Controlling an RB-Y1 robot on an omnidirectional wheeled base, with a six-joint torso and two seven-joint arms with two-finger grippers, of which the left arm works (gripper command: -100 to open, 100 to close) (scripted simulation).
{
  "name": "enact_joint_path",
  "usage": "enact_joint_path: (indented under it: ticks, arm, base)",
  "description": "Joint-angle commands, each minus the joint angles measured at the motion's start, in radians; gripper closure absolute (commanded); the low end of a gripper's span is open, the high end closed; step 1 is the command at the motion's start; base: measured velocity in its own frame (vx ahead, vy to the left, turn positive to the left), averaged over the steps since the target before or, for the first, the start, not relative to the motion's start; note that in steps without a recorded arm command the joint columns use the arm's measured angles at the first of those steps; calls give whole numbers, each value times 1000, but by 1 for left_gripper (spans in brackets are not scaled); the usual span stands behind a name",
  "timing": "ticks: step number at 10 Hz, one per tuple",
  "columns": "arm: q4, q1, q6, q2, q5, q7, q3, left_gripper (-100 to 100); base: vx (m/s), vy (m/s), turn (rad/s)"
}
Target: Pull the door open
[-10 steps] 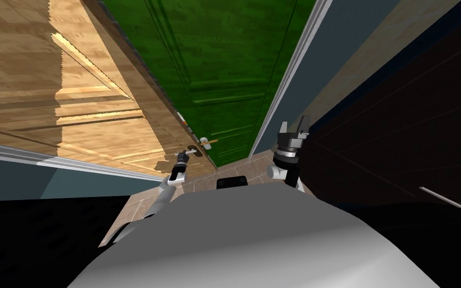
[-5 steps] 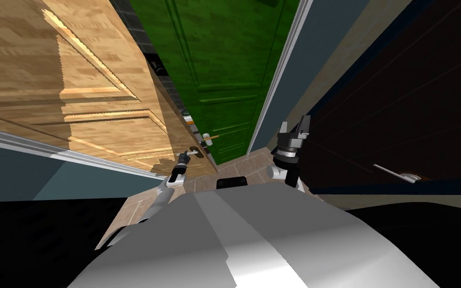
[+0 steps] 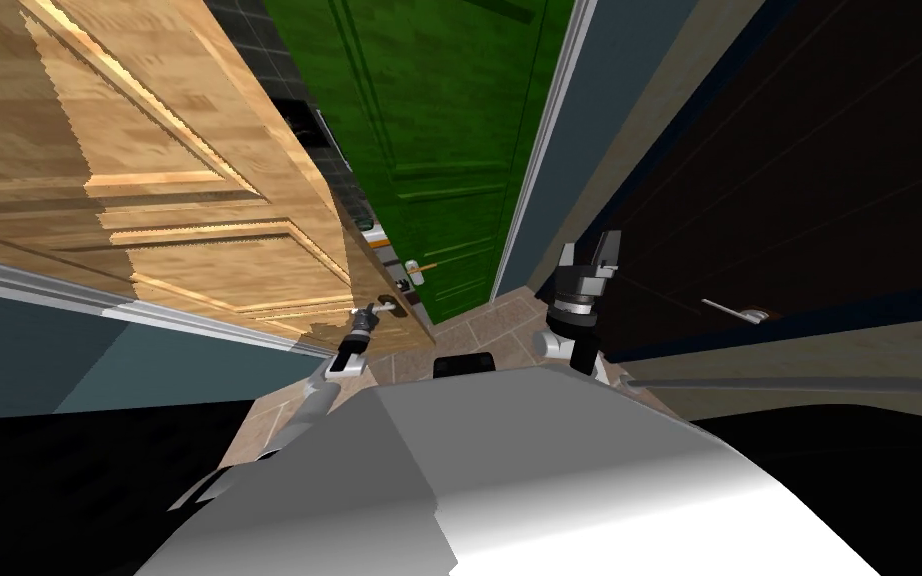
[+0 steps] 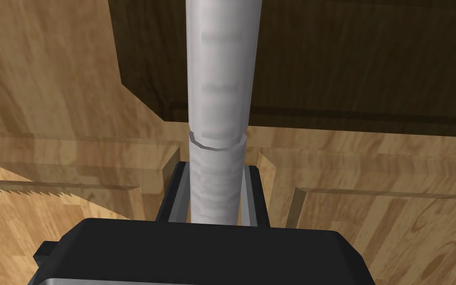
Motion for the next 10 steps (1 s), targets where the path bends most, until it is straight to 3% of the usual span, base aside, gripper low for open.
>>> enact_joint_path:
  ticks: [1, 4, 5, 6, 10]
  arm:
    - [-16, 24, -25, 18, -2, 22, -23, 100]
    - [-35, 57, -63, 51, -4, 53, -51, 100]
    - [-27, 50, -53, 45, -3, 44, -41, 100]
    - [-26, 69, -82, 62, -4, 59, -52, 100]
    - [-25, 104, -148, 103, -5, 91, -73, 100]
  base:
    - [-228, 74, -128]
    - [-206, 96, -116]
    - [-97, 36, -21]
    - [-183, 49, -140]
    - [-220, 91, -166]
